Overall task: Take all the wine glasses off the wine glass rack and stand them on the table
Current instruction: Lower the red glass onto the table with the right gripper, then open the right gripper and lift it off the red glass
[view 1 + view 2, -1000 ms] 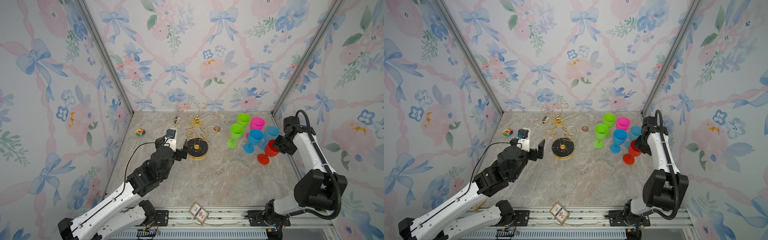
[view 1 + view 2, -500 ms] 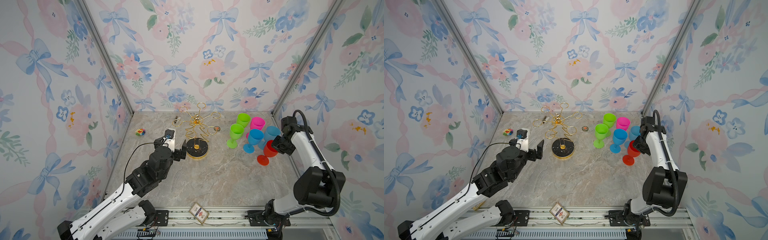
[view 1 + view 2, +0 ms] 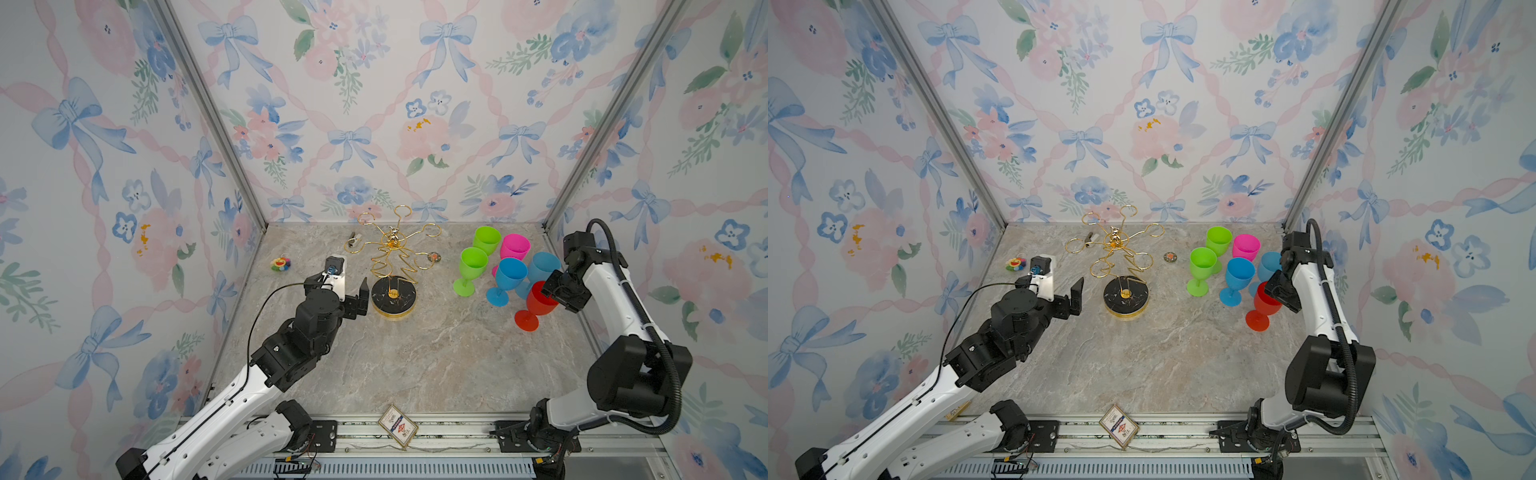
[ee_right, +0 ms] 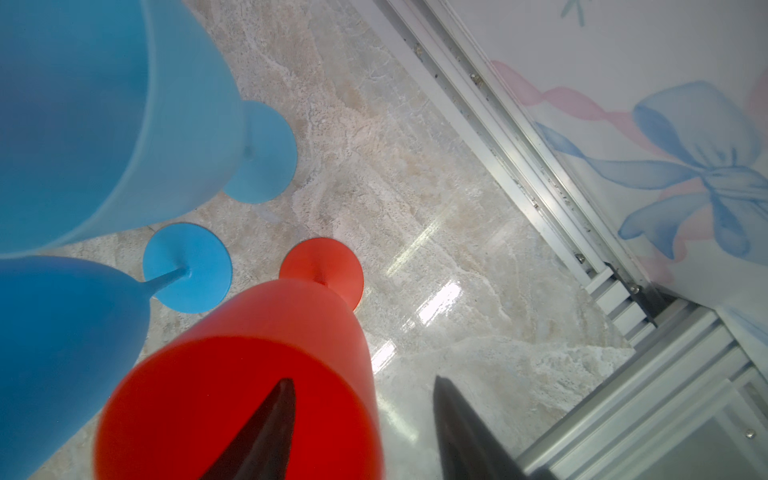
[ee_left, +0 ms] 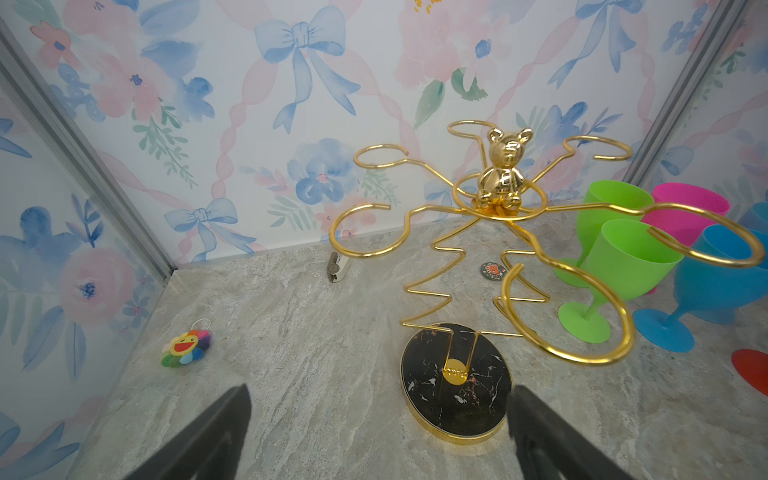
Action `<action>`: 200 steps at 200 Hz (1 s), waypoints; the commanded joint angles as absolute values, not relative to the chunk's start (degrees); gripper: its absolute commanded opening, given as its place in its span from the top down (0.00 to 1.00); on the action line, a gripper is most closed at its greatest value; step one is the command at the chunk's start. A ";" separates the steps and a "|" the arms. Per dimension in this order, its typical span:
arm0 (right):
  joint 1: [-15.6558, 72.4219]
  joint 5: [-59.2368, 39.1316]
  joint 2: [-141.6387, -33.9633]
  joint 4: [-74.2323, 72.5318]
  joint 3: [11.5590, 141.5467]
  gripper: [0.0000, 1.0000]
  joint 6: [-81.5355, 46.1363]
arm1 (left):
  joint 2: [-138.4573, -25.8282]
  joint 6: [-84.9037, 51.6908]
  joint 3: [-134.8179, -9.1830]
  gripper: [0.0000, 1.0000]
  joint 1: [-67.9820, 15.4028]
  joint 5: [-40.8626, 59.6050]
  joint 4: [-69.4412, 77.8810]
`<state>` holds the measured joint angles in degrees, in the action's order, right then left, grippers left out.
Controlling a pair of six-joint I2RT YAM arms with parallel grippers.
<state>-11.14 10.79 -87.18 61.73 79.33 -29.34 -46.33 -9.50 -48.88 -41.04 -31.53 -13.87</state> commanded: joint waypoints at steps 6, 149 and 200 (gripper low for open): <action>-10.60 10.81 -82.82 63.22 82.13 0.32 -28.27 | -46.62 -8.71 -47.94 0.02 -38.78 -29.88 -14.16; 20.91 18.44 -58.31 18.99 57.19 0.00 -4.31 | -40.26 -7.20 -32.00 0.02 -24.28 -29.65 -0.78; 21.43 21.64 -61.48 3.20 46.51 0.03 -2.05 | -37.24 -8.74 -25.64 0.02 -20.00 -30.41 6.34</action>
